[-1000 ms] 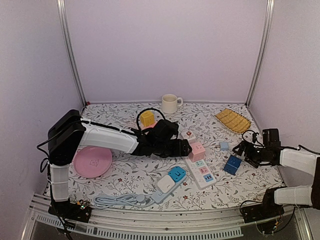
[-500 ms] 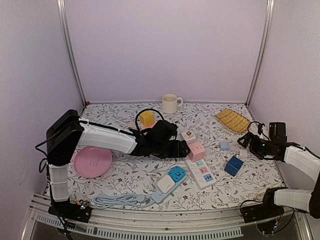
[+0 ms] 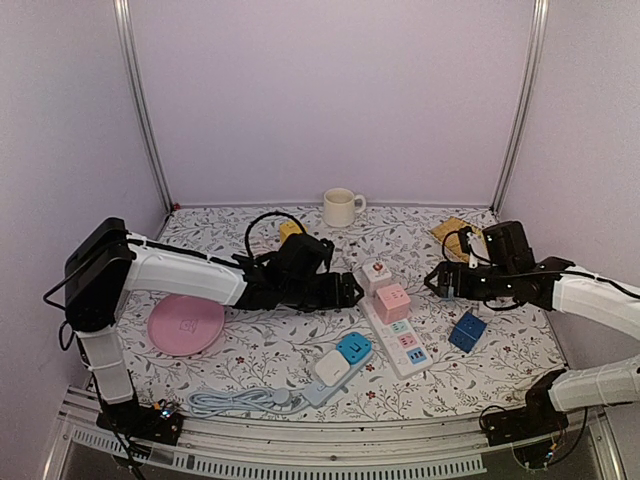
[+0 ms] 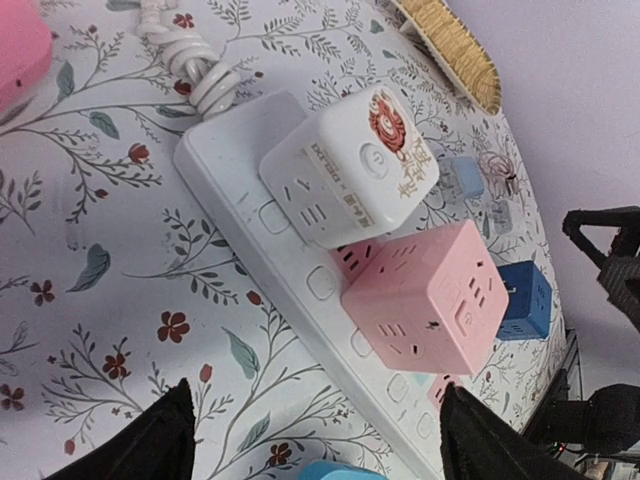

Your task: Pull the plug off the socket

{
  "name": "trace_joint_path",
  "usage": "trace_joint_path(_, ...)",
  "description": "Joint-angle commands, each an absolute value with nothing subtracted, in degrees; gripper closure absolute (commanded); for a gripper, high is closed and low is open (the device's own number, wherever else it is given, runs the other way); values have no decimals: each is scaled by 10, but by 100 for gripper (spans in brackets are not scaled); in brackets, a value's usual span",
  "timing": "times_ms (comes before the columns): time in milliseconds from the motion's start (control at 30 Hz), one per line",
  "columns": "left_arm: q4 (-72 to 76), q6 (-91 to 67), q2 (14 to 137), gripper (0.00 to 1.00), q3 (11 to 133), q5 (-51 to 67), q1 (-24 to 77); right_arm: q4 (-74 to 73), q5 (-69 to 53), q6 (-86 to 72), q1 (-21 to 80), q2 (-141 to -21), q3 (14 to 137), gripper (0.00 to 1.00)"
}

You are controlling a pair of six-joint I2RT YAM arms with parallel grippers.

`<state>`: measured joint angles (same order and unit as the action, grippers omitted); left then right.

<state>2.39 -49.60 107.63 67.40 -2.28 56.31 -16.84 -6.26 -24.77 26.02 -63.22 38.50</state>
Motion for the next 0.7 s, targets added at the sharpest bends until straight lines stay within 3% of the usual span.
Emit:
trace_joint_path(0, 48, -500, 1057, 15, 653, -19, 549, -192, 29, -244, 351, -699, 442, 1)
trace_joint_path(267, 67, -501, 1047, 15, 635, -7, 542, -224, 101, -196, 462, -836, 539, 7)
trace_joint_path(667, 94, -497, 1055, 15, 644, 29, 521, -263, 134, -192, 487, -942, 613, 26)
